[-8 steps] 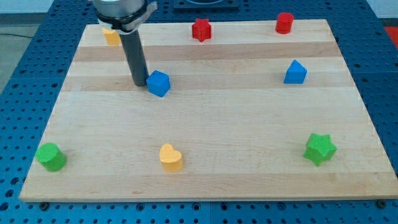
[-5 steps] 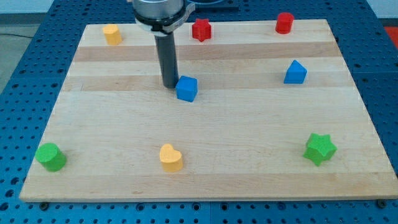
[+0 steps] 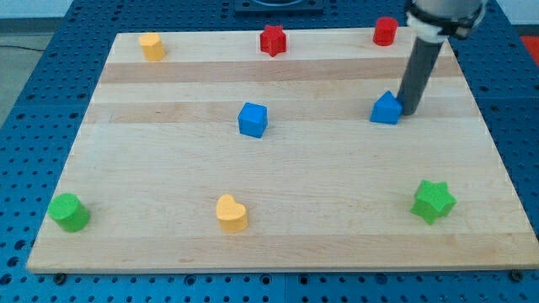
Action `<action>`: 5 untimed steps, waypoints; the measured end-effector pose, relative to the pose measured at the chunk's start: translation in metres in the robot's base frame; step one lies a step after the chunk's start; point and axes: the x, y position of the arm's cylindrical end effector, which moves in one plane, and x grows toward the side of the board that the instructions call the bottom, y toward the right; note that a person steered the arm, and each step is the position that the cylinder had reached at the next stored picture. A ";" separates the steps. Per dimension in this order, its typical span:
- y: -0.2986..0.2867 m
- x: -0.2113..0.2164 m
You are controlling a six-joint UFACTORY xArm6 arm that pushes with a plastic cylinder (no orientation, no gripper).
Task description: Push the blue triangle into the blue cube
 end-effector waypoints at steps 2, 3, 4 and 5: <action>-0.142 -0.004; -0.148 -0.005; -0.146 -0.005; -0.145 -0.005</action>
